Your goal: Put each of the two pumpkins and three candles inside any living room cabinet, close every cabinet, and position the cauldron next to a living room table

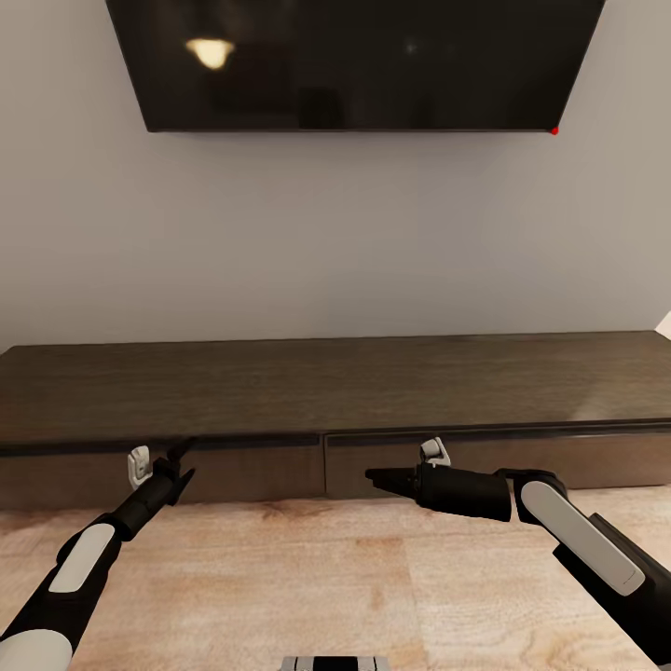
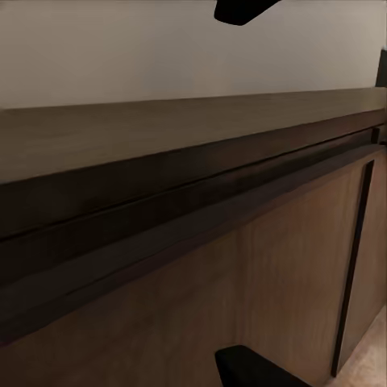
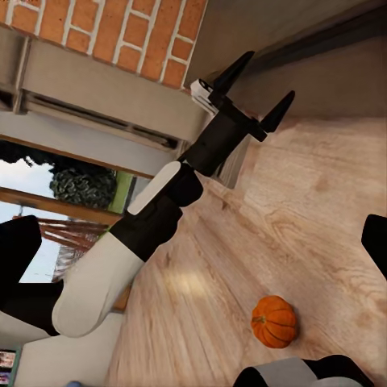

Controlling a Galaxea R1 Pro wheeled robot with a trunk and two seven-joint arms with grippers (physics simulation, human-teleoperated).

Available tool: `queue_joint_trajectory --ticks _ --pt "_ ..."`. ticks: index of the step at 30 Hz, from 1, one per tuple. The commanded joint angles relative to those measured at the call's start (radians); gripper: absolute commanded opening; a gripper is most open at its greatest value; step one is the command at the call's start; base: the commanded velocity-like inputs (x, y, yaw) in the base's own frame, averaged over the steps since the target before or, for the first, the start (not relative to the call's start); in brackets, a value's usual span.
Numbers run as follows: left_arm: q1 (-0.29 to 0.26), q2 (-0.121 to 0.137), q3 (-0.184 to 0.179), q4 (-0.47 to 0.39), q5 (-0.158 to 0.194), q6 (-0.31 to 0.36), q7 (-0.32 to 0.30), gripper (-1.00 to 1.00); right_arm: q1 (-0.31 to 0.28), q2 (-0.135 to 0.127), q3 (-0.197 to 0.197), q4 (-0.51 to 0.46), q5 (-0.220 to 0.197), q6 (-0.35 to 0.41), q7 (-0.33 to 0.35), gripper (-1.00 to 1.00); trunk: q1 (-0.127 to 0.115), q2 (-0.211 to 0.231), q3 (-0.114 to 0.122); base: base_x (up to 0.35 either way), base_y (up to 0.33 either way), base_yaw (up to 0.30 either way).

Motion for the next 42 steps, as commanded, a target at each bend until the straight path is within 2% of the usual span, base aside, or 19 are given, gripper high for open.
queue_joint_trajectory --ticks 1,5,10,12,18,23,27,32,35,40,42 --pt "-0.001 0.0 0.002 0.0 0.006 0.009 -0.001 1.0 -0.001 -0.001 0.001 0.0 0.002 0.001 0.004 1.0 0.0 0.0 -0.001 0.0 0.0 0.0" --pt "-0.001 0.0 0.001 0.0 0.003 0.009 -0.001 1.0 -0.001 0.0 0.001 0.0 0.002 0.0 0.004 1.0 0.0 0.0 -0.001 0.0 0.0 0.0" --pt "-0.001 0.0 0.0 0.001 0.002 0.009 -0.007 1.0 -0.001 0.0 0.001 0.001 0.002 0.0 0.004 1.0 0.002 -0.001 -0.02 0.0 0.0 0.0" --pt "-0.001 0.0 -0.001 0.001 0.0 0.009 -0.038 1.0 -0.001 -0.001 0.001 0.001 0.002 0.0 0.004 1.0 0.003 -0.002 -0.024 0.0 0.0 0.0" --pt "-0.001 0.0 -0.003 0.0 -0.005 0.009 -0.08 1.0 -0.001 -0.001 0.001 0.001 0.002 0.0 0.004 1.0 0.003 -0.002 -0.028 0.0 0.0 0.0" --pt "-0.001 0.0 -0.003 0.0 -0.004 0.009 -0.085 1.0 -0.001 0.0 0.001 0.001 0.002 0.0 0.004 1.0 0.005 -0.003 -0.047 0.0 0.0 0.0" --pt "-0.001 0.0 -0.003 0.0 -0.005 0.009 -0.09 1.0 -0.001 0.003 0.001 0.001 0.002 0.0 0.004 1.0 0.005 -0.003 -0.047 0.0 0.0 0.0" --pt "-0.001 0.0 -0.004 0.0 -0.003 0.009 -0.092 1.0 -0.001 0.01 0.002 0.0 0.002 0.001 0.003 1.0 0.007 -0.004 -0.067 0.0 0.0 0.0" --pt "-0.001 0.0 -0.004 0.0 -0.003 0.009 -0.093 1.0 -0.001 0.011 0.003 -0.002 0.002 0.001 0.003 1.0 0.007 -0.004 -0.067 0.0 0.0 0.0" --pt "-0.001 0.0 -0.004 0.0 -0.002 0.009 -0.093 1.0 -0.001 0.011 0.003 -0.001 0.002 0.002 0.003 1.0 0.01 -0.005 -0.086 0.0 0.0 0.0" --pt "-0.001 0.0 -0.004 0.0 -0.003 0.009 -0.093 1.0 -0.001 0.012 0.002 -0.001 0.002 0.002 0.003 1.0 0.01 -0.005 -0.086 0.0 0.0 0.0"
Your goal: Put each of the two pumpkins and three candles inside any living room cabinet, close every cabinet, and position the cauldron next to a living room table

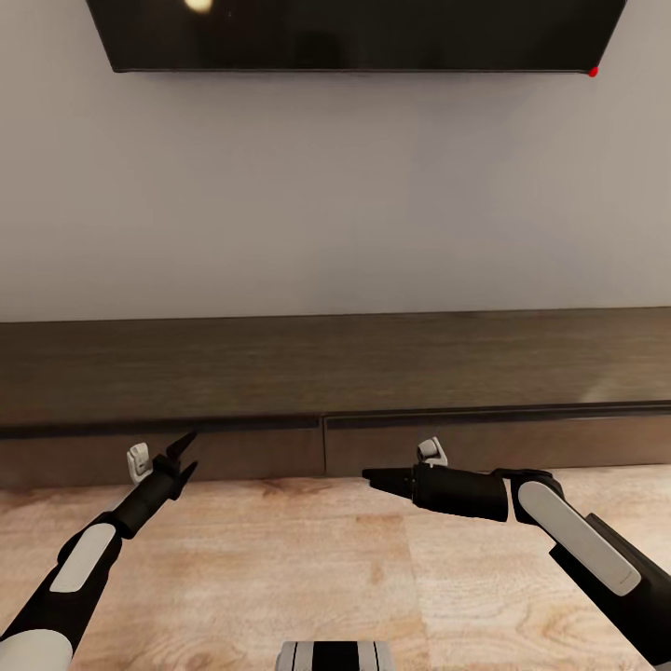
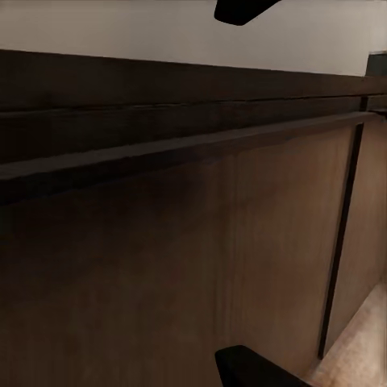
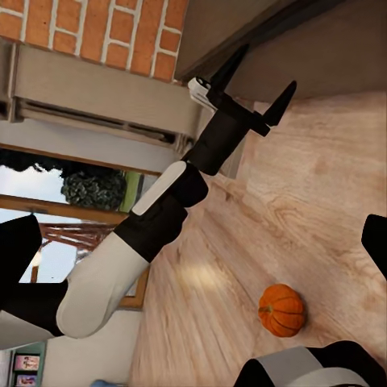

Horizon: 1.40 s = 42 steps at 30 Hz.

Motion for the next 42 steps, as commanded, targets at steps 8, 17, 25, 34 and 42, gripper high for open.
queue_joint_trajectory --ticks 8,17,25,34,42 --pt "0.0 0.0 -0.011 0.001 0.006 0.008 -0.002 1.0 -0.001 -0.001 0.001 0.0 0.002 0.001 0.004 1.0 0.002 -0.001 -0.016 0.0 0.0 0.0" --pt "0.0 0.0 -0.036 -0.001 0.006 0.008 -0.002 1.0 -0.001 -0.001 0.001 0.002 0.002 0.001 0.004 1.0 0.002 -0.001 -0.016 0.0 0.0 0.0" --pt "0.0 0.0 -0.038 -0.008 0.006 0.008 -0.002 1.0 -0.001 0.0 0.001 0.003 0.003 0.001 0.004 1.0 0.002 -0.001 -0.016 0.017 -0.005 0.0" --pt "0.0 0.0 -0.038 -0.009 0.006 0.008 -0.002 1.0 -0.001 0.001 0.001 0.003 0.005 0.001 0.004 1.0 0.002 -0.001 -0.016 0.073 -0.03 0.0" --pt "0.0 0.0 -0.038 -0.01 0.006 0.008 -0.002 1.0 -0.001 0.002 0.001 0.003 0.006 0.001 0.004 1.0 0.002 -0.001 -0.016 0.078 -0.002 0.0"
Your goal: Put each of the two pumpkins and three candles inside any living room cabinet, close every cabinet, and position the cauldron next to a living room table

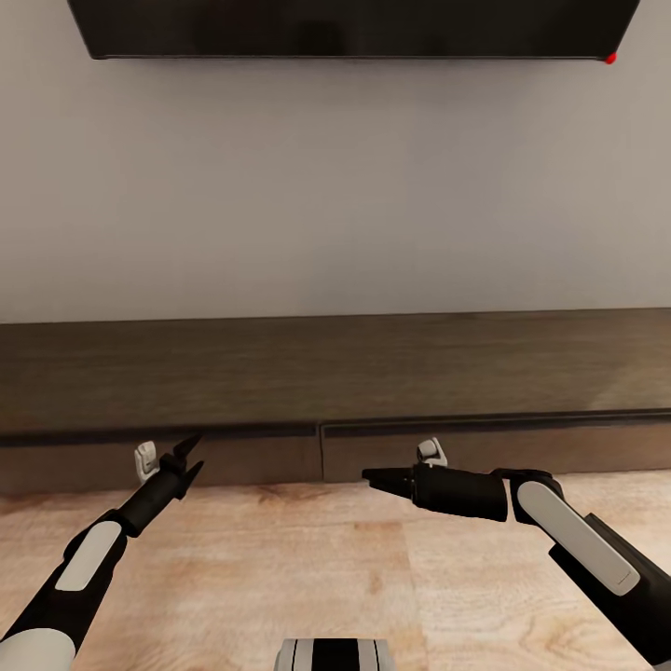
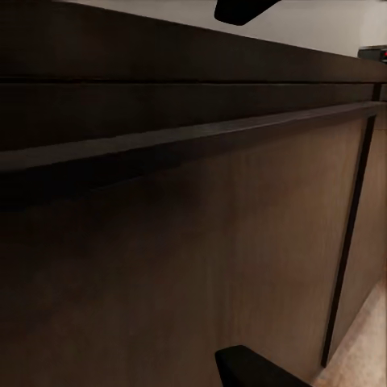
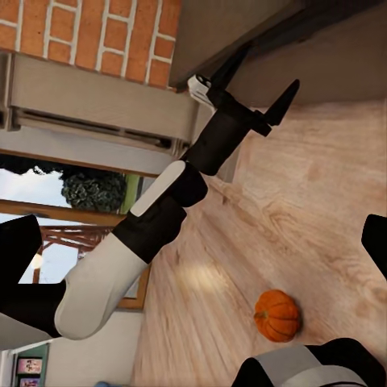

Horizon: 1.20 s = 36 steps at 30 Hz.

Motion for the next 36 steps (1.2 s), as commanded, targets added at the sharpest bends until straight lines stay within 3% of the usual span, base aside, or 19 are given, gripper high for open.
queue_joint_trajectory --ticks 1,36 --pt "0.0 0.0 0.002 0.001 0.007 0.008 0.0 1.0 -0.001 0.0 0.001 0.0 0.002 0.001 0.004 1.0 0.0 0.0 -0.001 0.051 0.0 0.0" --pt "0.0 0.0 0.001 -0.002 0.007 0.008 0.0 1.0 -0.001 0.003 0.001 0.003 0.007 0.001 0.003 1.0 0.0 0.0 -0.001 0.021 0.0 0.0"
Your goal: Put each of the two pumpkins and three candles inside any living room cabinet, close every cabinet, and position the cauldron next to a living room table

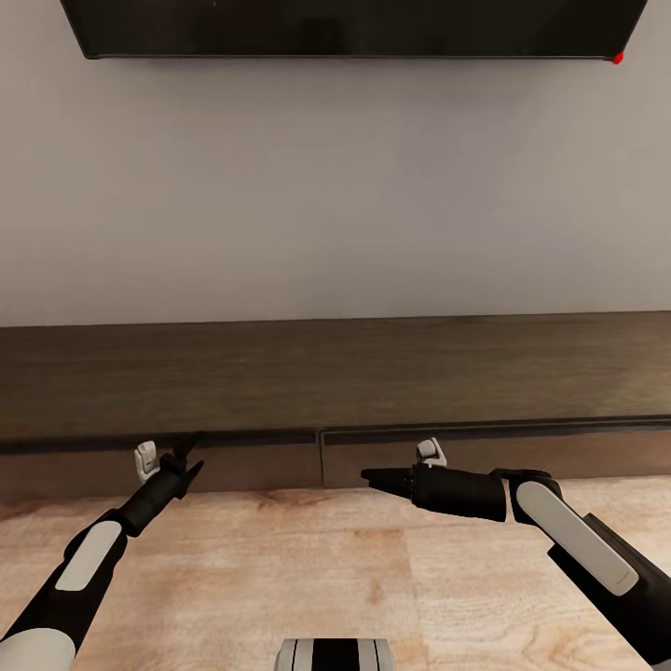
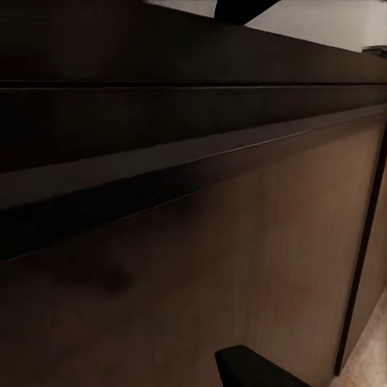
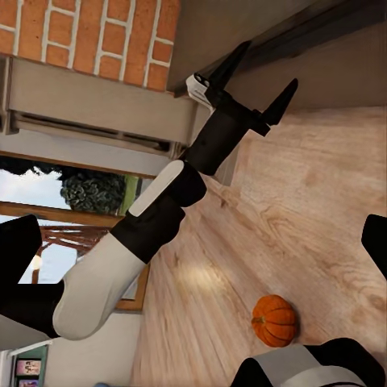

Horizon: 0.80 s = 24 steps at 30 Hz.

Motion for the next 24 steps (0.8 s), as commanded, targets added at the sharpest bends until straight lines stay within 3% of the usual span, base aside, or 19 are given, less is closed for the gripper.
queue_joint_trajectory --ticks 1,2,21,24 --pt "0.0 0.0 0.002 0.0 0.007 0.008 0.0 1.0 -0.001 -0.001 0.001 0.0 0.002 0.001 0.004 1.0 0.0 0.0 -0.001 0.0 0.0 0.0" --pt "0.0 0.0 0.002 0.0 0.006 0.008 0.0 -1.0 -0.001 -0.001 0.001 0.001 0.002 0.001 0.004 1.0 0.0 0.0 -0.001 0.0 0.0 0.0" --pt "0.001 0.002 -0.002 -0.001 0.008 0.009 -0.002 -1.0 -0.001 0.001 0.001 0.002 0.002 0.001 0.004 1.0 0.0 0.0 -0.001 0.0 0.0 0.0" --pt "0.001 0.003 -0.003 0.003 0.005 0.009 -0.051 -1.0 -0.001 0.003 0.001 0.003 0.003 0.001 0.004 1.0 0.0 0.0 -0.001 0.0 0.0 0.0"
